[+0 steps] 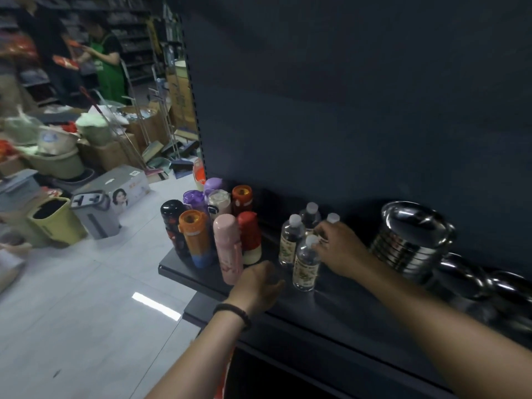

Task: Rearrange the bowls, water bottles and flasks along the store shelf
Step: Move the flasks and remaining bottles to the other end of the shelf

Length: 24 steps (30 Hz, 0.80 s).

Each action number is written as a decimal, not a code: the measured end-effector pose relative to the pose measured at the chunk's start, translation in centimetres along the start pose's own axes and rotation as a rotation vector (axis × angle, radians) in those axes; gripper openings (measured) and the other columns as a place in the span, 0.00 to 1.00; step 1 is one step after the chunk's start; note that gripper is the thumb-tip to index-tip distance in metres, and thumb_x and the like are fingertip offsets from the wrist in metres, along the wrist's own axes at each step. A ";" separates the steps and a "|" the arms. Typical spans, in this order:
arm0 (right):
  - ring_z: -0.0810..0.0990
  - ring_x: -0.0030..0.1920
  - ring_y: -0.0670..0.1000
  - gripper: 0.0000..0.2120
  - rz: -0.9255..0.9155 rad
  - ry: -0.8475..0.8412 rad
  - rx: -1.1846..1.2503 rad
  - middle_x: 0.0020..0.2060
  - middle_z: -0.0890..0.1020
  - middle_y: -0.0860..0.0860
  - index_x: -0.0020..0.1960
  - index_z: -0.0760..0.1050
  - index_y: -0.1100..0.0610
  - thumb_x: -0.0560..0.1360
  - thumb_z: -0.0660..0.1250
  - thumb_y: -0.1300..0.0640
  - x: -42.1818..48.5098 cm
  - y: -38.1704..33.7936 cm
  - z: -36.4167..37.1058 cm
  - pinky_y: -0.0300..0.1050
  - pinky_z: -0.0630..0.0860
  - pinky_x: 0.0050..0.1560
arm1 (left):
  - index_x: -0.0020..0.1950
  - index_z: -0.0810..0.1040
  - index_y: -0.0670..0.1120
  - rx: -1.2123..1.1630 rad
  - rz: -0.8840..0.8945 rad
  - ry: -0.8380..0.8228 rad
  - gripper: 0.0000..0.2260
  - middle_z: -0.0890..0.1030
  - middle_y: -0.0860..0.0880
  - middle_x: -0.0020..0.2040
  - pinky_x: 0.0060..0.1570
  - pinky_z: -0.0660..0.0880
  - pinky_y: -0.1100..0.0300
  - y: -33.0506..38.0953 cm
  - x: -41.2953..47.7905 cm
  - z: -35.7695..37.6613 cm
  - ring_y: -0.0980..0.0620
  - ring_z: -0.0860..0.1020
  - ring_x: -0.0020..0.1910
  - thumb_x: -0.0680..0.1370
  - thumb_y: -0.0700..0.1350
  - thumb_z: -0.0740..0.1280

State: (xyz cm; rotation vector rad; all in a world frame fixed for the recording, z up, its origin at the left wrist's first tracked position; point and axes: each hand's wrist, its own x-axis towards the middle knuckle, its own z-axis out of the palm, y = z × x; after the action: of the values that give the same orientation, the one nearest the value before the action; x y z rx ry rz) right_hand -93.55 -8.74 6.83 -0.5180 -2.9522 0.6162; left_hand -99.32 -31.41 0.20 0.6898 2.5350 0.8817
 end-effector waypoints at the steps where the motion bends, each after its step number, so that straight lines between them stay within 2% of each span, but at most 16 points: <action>1: 0.80 0.53 0.51 0.12 -0.009 -0.017 0.018 0.56 0.77 0.48 0.56 0.76 0.47 0.78 0.66 0.42 -0.1 0.1 0.3 0.55 0.81 0.51 | 0.52 0.78 0.50 0.004 0.023 0.004 0.10 0.82 0.51 0.49 0.45 0.73 0.57 0.9 0.1 0.3 0.46 0.83 0.53 0.80 0.56 0.70; 4: 0.79 0.53 0.52 0.11 -0.007 -0.023 0.042 0.56 0.76 0.49 0.55 0.76 0.48 0.77 0.67 0.43 -0.2 -0.6 1.1 0.56 0.82 0.52 | 0.49 0.75 0.53 -0.052 0.058 0.006 0.08 0.85 0.46 0.55 0.48 0.74 0.56 2.9 -0.3 1.0 0.45 0.83 0.56 0.80 0.55 0.71; 6: 0.79 0.53 0.54 0.10 0.008 -0.020 0.030 0.58 0.74 0.51 0.56 0.74 0.49 0.79 0.67 0.46 0.0 -1.1 2.1 0.56 0.81 0.52 | 0.51 0.78 0.50 -0.021 0.090 -0.012 0.07 0.85 0.43 0.58 0.51 0.75 0.53 3.7 -0.4 1.4 0.41 0.82 0.59 0.81 0.52 0.70; 9: 0.79 0.56 0.57 0.09 0.021 0.005 0.019 0.62 0.74 0.55 0.61 0.74 0.53 0.82 0.66 0.53 0.7 -0.9 3.0 0.50 0.77 0.55 | 0.47 0.71 0.45 -0.025 0.102 -0.023 0.12 0.86 0.41 0.57 0.49 0.75 0.51 4.4 -0.9 1.8 0.38 0.82 0.58 0.82 0.51 0.68; 11: 0.78 0.59 0.57 0.09 0.005 -0.011 -0.007 0.62 0.75 0.56 0.62 0.74 0.57 0.83 0.65 0.57 0.7 -0.8 2.9 0.47 0.74 0.55 | 0.43 0.70 0.48 -0.034 0.094 -0.018 0.13 0.86 0.44 0.54 0.45 0.72 0.55 4.4 -1.0 2.0 0.41 0.83 0.56 0.81 0.53 0.69; 12: 0.79 0.59 0.56 0.08 -0.001 -0.008 -0.004 0.62 0.75 0.55 0.61 0.74 0.57 0.84 0.64 0.57 0.5 -0.6 2.7 0.47 0.75 0.54 | 0.40 0.70 0.53 -0.032 0.085 -0.011 0.14 0.85 0.48 0.50 0.45 0.70 0.58 4.3 -1.0 2.1 0.44 0.84 0.55 0.81 0.53 0.69; 14: 0.80 0.56 0.55 0.09 -0.003 -0.019 0.027 0.63 0.75 0.55 0.63 0.73 0.56 0.84 0.63 0.56 -0.3 -0.2 2.1 0.51 0.78 0.54 | 0.40 0.71 0.59 -0.047 0.075 0.003 0.12 0.81 0.56 0.45 0.47 0.72 0.60 4.4 -1.3 2.0 0.49 0.83 0.53 0.81 0.53 0.70; 16: 0.80 0.55 0.55 0.12 -0.010 -0.052 0.042 0.63 0.76 0.56 0.67 0.72 0.56 0.84 0.63 0.57 -1.3 0.6 1.0 0.52 0.79 0.53 | 0.43 0.72 0.62 -0.071 0.080 0.012 0.11 0.80 0.57 0.48 0.51 0.75 0.58 5.1 -1.7 1.8 0.51 0.83 0.55 0.81 0.51 0.72; 19: 0.78 0.51 0.51 0.14 -0.035 -0.062 0.124 0.58 0.76 0.53 0.67 0.73 0.56 0.82 0.64 0.58 -3.3 2.2 -2.0 0.42 0.74 0.42 | 0.51 0.74 0.61 -0.123 0.118 -0.006 0.11 0.83 0.52 0.56 0.56 0.77 0.55 6.7 -2.4 1.6 0.50 0.82 0.57 0.79 0.50 0.76; 20: 0.79 0.50 0.51 0.13 -0.046 -0.064 0.143 0.56 0.77 0.51 0.65 0.75 0.56 0.82 0.65 0.58 -4.1 2.8 -3.4 0.39 0.72 0.40 | 0.54 0.76 0.58 -0.143 0.124 -0.010 0.13 0.84 0.49 0.58 0.58 0.79 0.52 7.3 -2.7 1.8 0.48 0.82 0.59 0.76 0.51 0.78; 22: 0.79 0.49 0.50 0.09 -0.063 -0.071 0.158 0.51 0.80 0.49 0.59 0.78 0.54 0.79 0.69 0.57 -6.2 4.7 -6.1 0.38 0.71 0.40 | 0.63 0.77 0.53 -0.175 0.134 0.011 0.25 0.84 0.47 0.63 0.63 0.79 0.47 8.9 -3.7 3.0 0.45 0.82 0.63 0.69 0.56 0.80; 24: 0.80 0.48 0.47 0.07 -0.091 -0.078 0.156 0.48 0.81 0.44 0.55 0.78 0.49 0.78 0.72 0.55 -7.8 6.0 -8.6 0.37 0.72 0.41 | 0.71 0.74 0.52 -0.182 0.142 0.012 0.33 0.80 0.53 0.67 0.67 0.77 0.50 10.1 -4.5 4.0 0.49 0.79 0.68 0.69 0.52 0.82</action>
State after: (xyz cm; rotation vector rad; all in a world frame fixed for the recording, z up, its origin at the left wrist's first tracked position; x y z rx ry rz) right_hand -83.12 -3.04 12.20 -0.3507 -2.9468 0.8653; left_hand -90.39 -25.08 4.64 0.8152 2.4004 1.1515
